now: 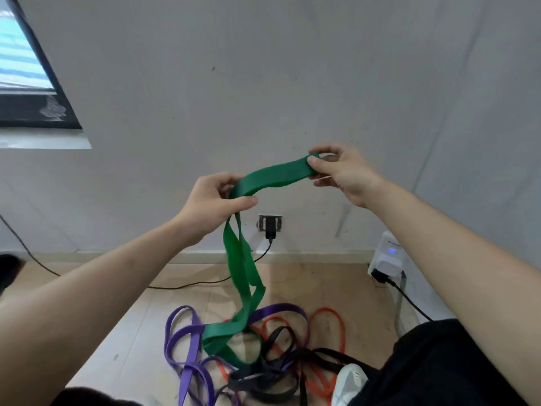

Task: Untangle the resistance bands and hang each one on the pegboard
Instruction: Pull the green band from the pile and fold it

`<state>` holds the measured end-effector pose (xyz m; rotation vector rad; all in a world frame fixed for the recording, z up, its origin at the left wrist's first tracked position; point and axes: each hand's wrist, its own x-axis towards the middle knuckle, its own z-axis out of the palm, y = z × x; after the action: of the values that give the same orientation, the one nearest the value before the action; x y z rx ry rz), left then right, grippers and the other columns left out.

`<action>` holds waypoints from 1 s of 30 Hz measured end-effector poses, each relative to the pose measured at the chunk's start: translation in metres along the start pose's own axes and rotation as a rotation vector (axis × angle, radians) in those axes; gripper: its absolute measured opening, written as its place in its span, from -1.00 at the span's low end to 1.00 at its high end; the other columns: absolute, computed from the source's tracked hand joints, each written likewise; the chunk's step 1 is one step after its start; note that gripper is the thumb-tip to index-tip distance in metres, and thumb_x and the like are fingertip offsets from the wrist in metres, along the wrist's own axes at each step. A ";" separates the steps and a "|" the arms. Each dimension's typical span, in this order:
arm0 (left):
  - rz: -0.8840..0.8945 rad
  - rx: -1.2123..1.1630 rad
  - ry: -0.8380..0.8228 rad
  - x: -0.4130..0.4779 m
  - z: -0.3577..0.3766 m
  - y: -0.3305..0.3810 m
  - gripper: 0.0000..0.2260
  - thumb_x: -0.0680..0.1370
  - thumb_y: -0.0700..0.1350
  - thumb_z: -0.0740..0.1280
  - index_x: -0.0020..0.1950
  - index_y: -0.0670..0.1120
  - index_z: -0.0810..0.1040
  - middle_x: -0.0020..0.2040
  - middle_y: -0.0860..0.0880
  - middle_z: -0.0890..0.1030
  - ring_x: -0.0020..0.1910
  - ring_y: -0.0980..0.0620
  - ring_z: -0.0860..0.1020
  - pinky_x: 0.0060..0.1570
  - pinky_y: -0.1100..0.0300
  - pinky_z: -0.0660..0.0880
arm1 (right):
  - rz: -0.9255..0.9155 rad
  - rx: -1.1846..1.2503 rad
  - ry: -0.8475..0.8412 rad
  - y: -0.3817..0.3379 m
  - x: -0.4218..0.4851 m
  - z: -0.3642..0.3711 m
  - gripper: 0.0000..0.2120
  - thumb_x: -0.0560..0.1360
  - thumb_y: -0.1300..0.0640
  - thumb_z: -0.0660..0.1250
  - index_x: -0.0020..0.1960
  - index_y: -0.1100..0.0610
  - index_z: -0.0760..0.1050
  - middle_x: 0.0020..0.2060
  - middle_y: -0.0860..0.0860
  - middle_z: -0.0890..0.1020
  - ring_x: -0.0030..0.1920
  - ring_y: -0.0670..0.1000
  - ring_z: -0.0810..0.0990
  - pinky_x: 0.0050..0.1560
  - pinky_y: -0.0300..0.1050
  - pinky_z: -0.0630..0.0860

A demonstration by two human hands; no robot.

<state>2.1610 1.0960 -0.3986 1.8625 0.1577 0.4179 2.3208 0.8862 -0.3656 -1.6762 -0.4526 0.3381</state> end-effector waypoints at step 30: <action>-0.050 0.240 -0.169 -0.006 -0.023 -0.011 -0.80 0.45 -0.24 0.52 -0.05 -0.25 0.53 -0.23 -0.10 0.43 -0.25 -0.02 0.49 -0.09 -0.04 0.55 | -0.312 -0.066 -0.315 -0.023 -0.029 0.050 -0.77 0.35 0.04 0.51 -0.03 0.07 0.63 -0.18 0.00 0.64 -0.16 -0.02 0.61 0.08 0.02 0.59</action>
<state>2.1477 1.1184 -0.4038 2.1156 0.1452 0.2123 2.2701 0.9187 -0.3515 -1.5895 -0.9564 0.3588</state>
